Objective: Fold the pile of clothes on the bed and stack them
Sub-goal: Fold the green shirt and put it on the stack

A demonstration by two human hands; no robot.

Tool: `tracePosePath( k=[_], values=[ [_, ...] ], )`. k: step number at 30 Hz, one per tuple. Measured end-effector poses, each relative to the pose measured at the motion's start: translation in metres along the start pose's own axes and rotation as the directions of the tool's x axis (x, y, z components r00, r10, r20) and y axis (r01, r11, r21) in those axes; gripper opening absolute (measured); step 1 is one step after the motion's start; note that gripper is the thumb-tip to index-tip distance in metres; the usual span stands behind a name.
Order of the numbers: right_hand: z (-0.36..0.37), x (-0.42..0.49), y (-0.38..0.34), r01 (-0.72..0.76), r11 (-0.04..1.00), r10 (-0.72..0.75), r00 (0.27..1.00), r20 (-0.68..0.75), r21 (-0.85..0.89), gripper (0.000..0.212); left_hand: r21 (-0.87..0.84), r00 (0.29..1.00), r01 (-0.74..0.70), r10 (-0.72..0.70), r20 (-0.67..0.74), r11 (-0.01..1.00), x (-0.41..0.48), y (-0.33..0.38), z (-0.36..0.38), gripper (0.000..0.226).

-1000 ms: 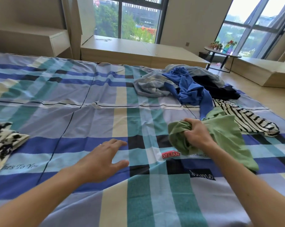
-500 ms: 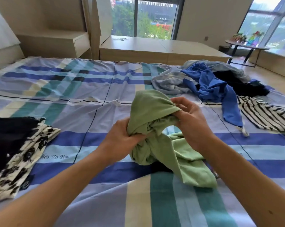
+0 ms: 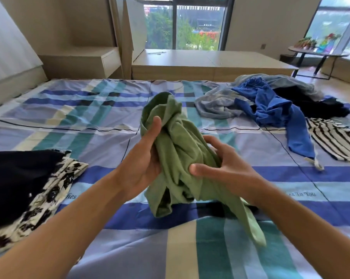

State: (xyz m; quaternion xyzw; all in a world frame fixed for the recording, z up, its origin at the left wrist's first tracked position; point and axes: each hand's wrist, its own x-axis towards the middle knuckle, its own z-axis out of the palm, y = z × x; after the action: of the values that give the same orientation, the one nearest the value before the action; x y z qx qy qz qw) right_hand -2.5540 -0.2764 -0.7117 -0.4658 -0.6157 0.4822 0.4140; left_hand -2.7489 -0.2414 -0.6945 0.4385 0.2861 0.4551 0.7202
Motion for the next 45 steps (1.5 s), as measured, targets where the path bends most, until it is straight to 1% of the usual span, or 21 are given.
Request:
tracePosePath(
  k=[3, 7, 11, 13, 14, 16, 18, 19, 21, 24, 27, 29, 33, 34, 36, 37, 39, 40, 41, 43, 45],
  values=[
    [0.0, 0.001, -0.005, 0.04, 0.991, -0.027, 0.995, -0.101, 0.127, 0.036, 0.05, 0.992, -0.042, 0.035, 0.118, 0.998, -0.004, -0.001, -0.005, 0.04],
    [-0.007, -0.002, -0.006, 0.057, 0.933, -0.008, 0.99, -0.139, 0.354, 0.018, 0.501, 0.996, -0.059, 0.017, 0.087, 0.863, -0.006, -0.022, -0.012, 0.053],
    [-0.023, 0.001, -0.005, -0.034, 0.973, 0.066, 0.989, -0.133, 0.23, 0.016, 0.649, 0.976, -0.202, 0.209, 0.068, 0.734, -0.001, -0.036, -0.005, 0.045],
    [-0.033, 0.002, -0.005, -0.116, 0.961, 0.152, 0.98, -0.132, 0.25, 0.037, 0.75, 0.95, -0.299, 0.26, 0.174, 0.59, -0.002, -0.037, 0.0, 0.046],
    [-0.038, 0.003, -0.003, -0.164, 0.953, 0.188, 0.979, -0.074, 0.255, 0.052, 0.791, 0.931, -0.36, 0.246, 0.269, 0.494, -0.005, -0.038, 0.002, 0.042],
    [-0.039, 0.002, -0.002, -0.252, 0.943, 0.24, 0.968, 0.08, 0.217, 0.071, 0.86, 0.892, -0.452, 0.125, 0.434, 0.239, -0.012, -0.046, 0.006, 0.022],
    [-0.033, 0.002, 0.002, -0.298, 0.944, 0.276, 0.949, 0.151, 0.143, 0.072, 0.844, 0.844, -0.535, -0.012, 0.536, 0.034, -0.018, -0.058, 0.011, 0.013],
    [-0.029, 0.003, 0.005, -0.299, 0.952, 0.29, 0.95, 0.118, 0.069, 0.065, 0.827, 0.825, -0.562, -0.07, 0.56, 0.002, -0.02, -0.064, 0.013, 0.014],
    [-0.025, 0.006, 0.011, -0.281, 0.96, 0.28, 0.96, -0.012, -0.022, 0.05, 0.812, 0.803, -0.583, -0.126, 0.582, 0.033, -0.022, -0.067, 0.016, 0.02],
    [-0.036, 0.006, 0.018, -0.228, 0.972, 0.234, 0.964, -0.123, 0.066, 0.038, 0.819, 0.809, -0.553, -0.135, 0.572, 0.153, -0.02, -0.058, 0.011, 0.052],
    [-0.055, 0.005, 0.013, -0.177, 0.965, 0.208, 0.966, -0.156, 0.192, 0.03, 0.891, 0.892, -0.392, -0.142, 0.429, 0.229, -0.018, -0.05, -0.004, 0.074],
    [-0.068, 0.004, 0.015, -0.181, 0.968, 0.212, 0.96, -0.185, 0.173, 0.035, 0.944, 0.933, -0.291, -0.174, 0.316, 0.155, -0.014, -0.05, -0.018, 0.08],
    [-0.088, 0.008, 0.042, -0.332, 0.939, 0.318, 0.937, -0.141, -0.093, 0.06, 0.957, 0.905, -0.235, -0.397, 0.152, -0.171, -0.007, -0.056, -0.044, 0.096],
    [-0.091, 0.008, 0.05, -0.408, 0.883, 0.389, 0.913, -0.125, -0.231, 0.062, 0.944, 0.89, -0.232, -0.442, 0.11, -0.233, -0.006, -0.058, -0.05, 0.103],
    [-0.092, 0.007, 0.064, -0.498, 0.683, 0.517, 0.846, -0.128, -0.535, 0.056, 0.908, 0.884, -0.242, -0.464, 0.061, -0.342, -0.005, -0.062, -0.06, 0.116],
    [-0.092, 0.007, 0.068, -0.508, 0.603, 0.563, 0.817, -0.124, -0.615, 0.049, 0.879, 0.901, -0.243, -0.432, 0.049, -0.409, -0.004, -0.063, -0.063, 0.115],
    [-0.093, 0.009, 0.076, -0.522, 0.59, 0.574, 0.808, -0.134, -0.617, 0.022, 0.851, 0.957, -0.179, -0.287, 0.034, -0.494, -0.001, -0.063, -0.067, 0.091],
    [-0.092, 0.011, 0.077, -0.524, 0.619, 0.54, 0.825, -0.168, -0.585, 0.014, 0.873, 0.981, -0.105, -0.196, 0.011, -0.476, 0.002, -0.061, -0.07, 0.075],
    [-0.092, 0.013, 0.077, -0.529, 0.655, 0.498, 0.839, -0.219, -0.54, 0.021, 0.907, 0.991, -0.024, -0.131, -0.034, -0.42, 0.003, -0.061, -0.074, 0.063],
    [-0.09, 0.015, 0.079, -0.532, 0.724, 0.441, 0.846, -0.298, -0.439, 0.033, 0.954, 0.986, 0.066, -0.13, -0.108, -0.293, 0.004, -0.064, -0.081, 0.042],
    [-0.083, 0.015, 0.083, -0.515, 0.774, 0.418, 0.852, -0.314, -0.369, 0.036, 0.969, 0.979, 0.102, -0.15, -0.138, -0.227, 0.002, -0.071, -0.086, 0.026]
  ],
)
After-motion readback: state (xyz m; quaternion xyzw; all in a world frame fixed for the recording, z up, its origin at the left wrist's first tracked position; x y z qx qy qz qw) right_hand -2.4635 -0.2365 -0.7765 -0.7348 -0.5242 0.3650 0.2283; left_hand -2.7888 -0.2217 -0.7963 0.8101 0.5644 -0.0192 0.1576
